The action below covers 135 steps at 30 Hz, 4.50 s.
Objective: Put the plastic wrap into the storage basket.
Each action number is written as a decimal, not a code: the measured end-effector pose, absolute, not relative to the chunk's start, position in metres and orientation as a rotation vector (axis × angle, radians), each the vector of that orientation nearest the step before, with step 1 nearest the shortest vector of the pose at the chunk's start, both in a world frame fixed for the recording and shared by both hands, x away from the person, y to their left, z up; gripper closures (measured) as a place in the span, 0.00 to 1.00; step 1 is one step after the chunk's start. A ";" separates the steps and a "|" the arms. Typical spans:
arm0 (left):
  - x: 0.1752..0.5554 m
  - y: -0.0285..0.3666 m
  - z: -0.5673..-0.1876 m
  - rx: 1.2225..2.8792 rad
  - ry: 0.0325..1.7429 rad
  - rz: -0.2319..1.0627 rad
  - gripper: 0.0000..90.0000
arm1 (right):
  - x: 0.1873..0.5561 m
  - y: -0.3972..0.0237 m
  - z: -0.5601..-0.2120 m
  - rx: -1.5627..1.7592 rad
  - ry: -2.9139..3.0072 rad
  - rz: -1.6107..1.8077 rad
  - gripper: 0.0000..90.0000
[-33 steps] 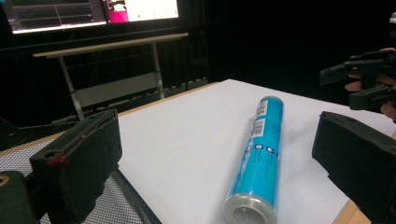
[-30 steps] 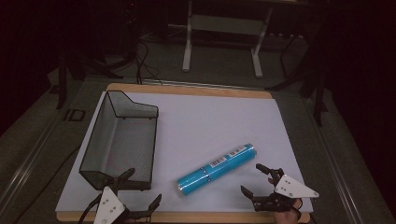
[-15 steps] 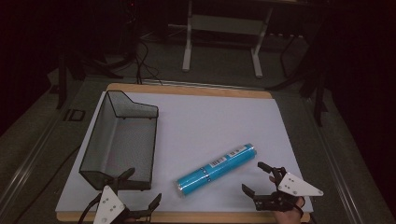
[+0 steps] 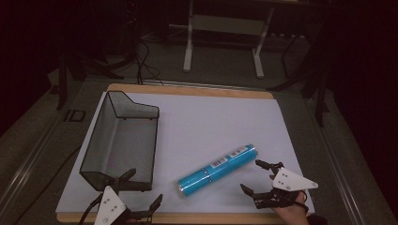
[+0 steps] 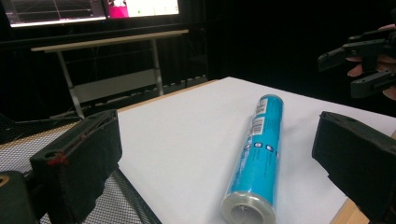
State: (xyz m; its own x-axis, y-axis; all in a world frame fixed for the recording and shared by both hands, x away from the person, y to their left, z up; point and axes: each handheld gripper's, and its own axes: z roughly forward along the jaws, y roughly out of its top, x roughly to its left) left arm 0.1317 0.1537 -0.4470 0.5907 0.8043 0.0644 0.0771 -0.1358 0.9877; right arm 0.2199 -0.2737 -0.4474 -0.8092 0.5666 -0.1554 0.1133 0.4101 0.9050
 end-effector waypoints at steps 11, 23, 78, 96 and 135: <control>0.131 0.154 -0.447 1.600 0.757 0.752 0.02 | 0.230 -0.258 -0.437 0.494 2.341 1.274 0.10; 0.131 0.154 -0.447 1.601 0.757 0.760 0.02 | 0.244 -0.233 -0.430 0.239 2.473 1.116 0.11; 0.134 0.156 -0.449 1.617 0.756 0.740 0.02 | 0.315 -0.117 -0.498 -0.542 2.790 -0.104 0.19; 0.133 0.155 -0.449 1.619 0.760 0.745 0.02 | 0.310 -0.104 -0.504 -0.715 2.755 -0.232 0.27; 0.133 0.154 -0.449 1.628 0.759 0.765 0.02 | 0.348 -0.137 -0.399 0.053 2.757 0.742 0.36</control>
